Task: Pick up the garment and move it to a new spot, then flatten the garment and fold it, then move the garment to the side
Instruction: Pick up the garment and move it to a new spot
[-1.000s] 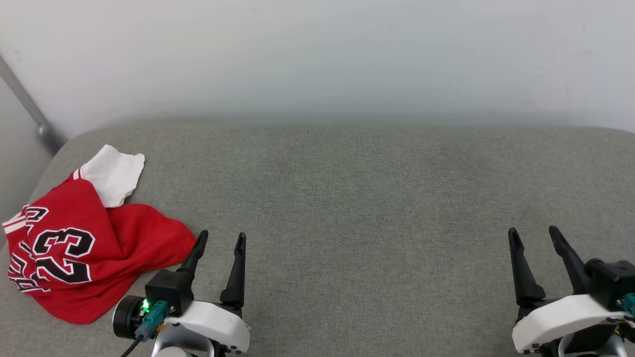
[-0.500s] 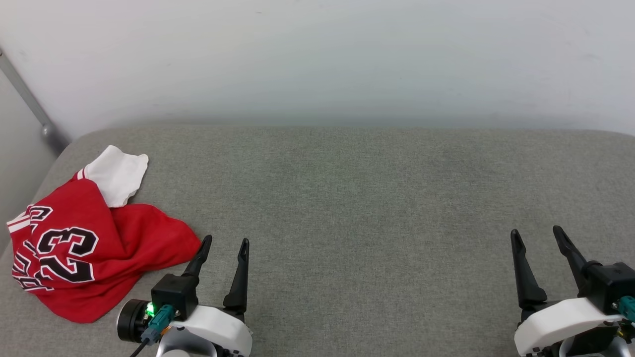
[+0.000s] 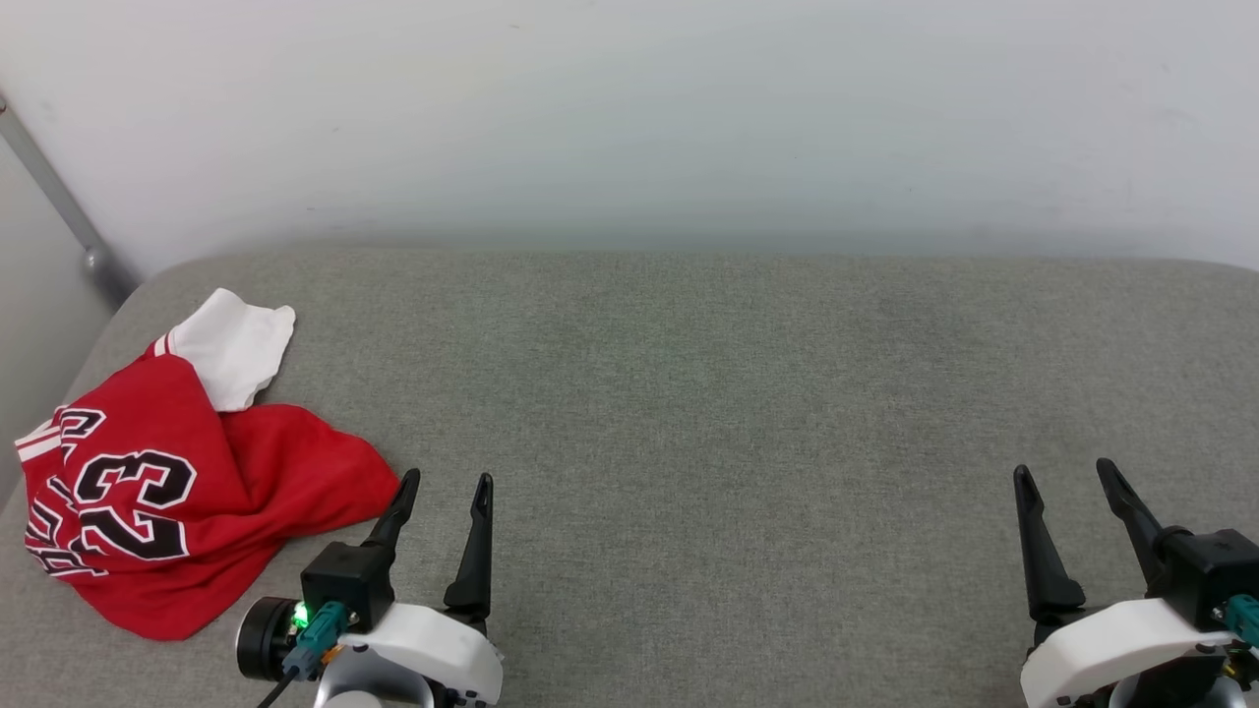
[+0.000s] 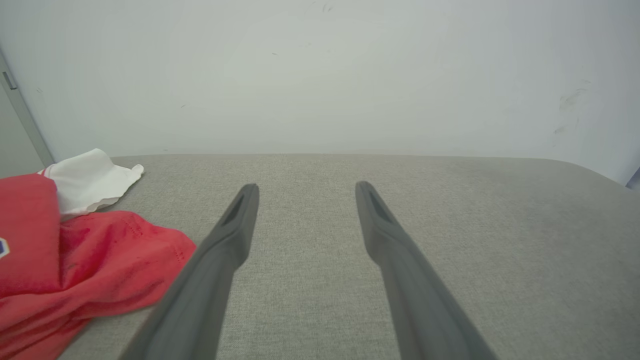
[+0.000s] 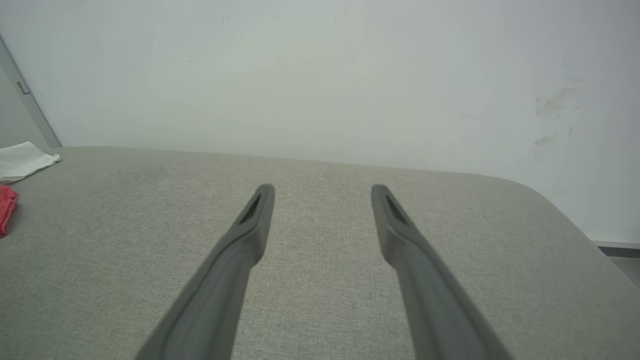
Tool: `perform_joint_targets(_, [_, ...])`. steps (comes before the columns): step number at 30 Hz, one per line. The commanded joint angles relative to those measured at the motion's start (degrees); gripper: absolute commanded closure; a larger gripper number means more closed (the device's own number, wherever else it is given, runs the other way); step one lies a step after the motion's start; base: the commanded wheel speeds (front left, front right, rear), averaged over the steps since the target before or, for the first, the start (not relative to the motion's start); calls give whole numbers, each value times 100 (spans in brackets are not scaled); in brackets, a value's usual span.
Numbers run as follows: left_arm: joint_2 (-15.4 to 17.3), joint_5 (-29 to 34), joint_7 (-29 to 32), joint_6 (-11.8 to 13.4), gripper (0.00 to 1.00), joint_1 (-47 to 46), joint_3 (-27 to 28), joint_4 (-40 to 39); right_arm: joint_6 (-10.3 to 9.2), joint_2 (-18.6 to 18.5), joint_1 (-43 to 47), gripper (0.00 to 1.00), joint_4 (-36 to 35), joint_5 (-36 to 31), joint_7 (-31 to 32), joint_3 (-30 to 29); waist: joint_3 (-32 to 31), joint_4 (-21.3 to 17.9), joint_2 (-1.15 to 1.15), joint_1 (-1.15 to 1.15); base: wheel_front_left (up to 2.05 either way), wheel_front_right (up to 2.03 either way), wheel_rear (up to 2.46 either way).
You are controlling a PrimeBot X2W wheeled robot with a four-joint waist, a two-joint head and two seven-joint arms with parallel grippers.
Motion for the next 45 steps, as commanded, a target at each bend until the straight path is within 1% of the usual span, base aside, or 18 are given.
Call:
perform_joint_targets(1, [0,-15,-15,-23,0,-44,12,19,-2,15,-27,0,11,27,-35,-4,2,0,0,0,0,0,0])
perform_joint_targets(8, [-14,-1,-15,7,0,-86,38,56,-2,15,-67,0,36,7,-59,-61,37,59,0,0,0,0,0])
perform_joint_targets(12, [-26,-19,-15,67,0,-174,69,31,-2,16,-82,0,-8,-61,-55,-71,72,227,0,0,0,0,0])
perform_joint_targets(15, [-35,-49,-15,102,0,-221,109,-8,-2,15,-73,0,-74,-126,-32,-65,104,458,0,0,0,0,0])
perform_joint_targets(21, [-10,-119,-15,133,0,-280,293,-121,-2,14,-120,0,-125,-211,14,-50,159,1094,0,0,0,0,0])
perform_joint_targets(28, [25,-166,-15,212,0,-211,562,-236,-3,13,-213,0,-144,-231,29,199,250,1858,0,0,0,0,0])
perform_joint_targets(33, [28,-175,-15,253,0,-150,716,-317,-3,13,-266,0,-103,-226,10,381,289,2312,0,0,0,0,0])
perform_joint_targets(40, [23,-176,-15,269,0,-57,867,-402,-2,13,-328,0,-68,-118,-26,482,321,2720,0,0,0,0,0])
perform_joint_targets(45, [4,-185,-15,289,0,-37,963,-532,-3,12,-450,0,-38,-130,-9,577,418,2769,0,0,0,0,0])
